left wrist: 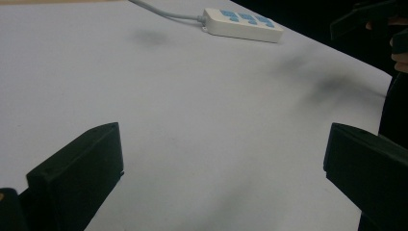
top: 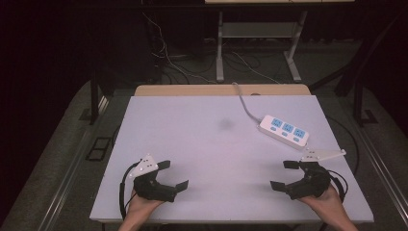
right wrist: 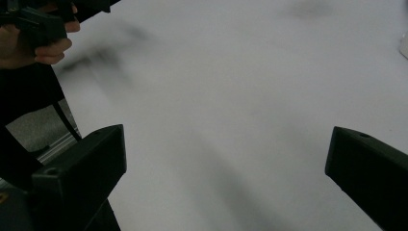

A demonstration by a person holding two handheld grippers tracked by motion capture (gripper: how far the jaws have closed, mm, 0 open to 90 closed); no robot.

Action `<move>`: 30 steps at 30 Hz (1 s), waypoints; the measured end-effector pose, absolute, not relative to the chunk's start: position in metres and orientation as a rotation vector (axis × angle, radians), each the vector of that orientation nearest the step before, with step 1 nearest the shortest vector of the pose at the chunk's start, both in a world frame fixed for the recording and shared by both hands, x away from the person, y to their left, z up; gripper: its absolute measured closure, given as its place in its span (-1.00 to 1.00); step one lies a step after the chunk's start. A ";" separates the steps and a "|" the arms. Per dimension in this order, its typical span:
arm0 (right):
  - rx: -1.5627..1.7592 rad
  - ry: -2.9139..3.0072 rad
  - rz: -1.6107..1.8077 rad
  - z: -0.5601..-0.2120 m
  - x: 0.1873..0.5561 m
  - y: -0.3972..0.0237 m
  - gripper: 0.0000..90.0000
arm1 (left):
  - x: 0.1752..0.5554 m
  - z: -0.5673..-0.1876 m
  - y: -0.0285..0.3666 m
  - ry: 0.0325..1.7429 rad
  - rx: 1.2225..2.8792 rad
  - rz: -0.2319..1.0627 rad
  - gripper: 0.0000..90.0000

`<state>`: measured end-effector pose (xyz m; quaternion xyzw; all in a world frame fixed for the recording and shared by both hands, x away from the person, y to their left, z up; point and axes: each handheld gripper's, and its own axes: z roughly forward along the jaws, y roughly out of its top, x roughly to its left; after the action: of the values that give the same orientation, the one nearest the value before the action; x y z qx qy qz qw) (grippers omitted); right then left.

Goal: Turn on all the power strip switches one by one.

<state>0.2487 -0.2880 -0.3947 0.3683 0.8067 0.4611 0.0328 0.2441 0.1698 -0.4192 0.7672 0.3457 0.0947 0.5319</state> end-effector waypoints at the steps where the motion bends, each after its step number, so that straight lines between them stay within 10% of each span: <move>1: 1.126 2.488 1.414 -0.393 0.250 -0.289 -0.99 | 0.244 -0.419 0.170 0.826 1.830 0.226 -1.00; 30: 1.114 2.501 1.305 -0.358 0.275 -0.313 -0.99 | 0.244 -0.419 0.171 0.839 1.819 0.221 -1.00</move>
<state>0.2753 -0.3132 -0.3575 0.3667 0.8233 0.4297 0.0543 0.2440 0.1706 -0.4191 0.7632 0.3521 0.0927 0.5339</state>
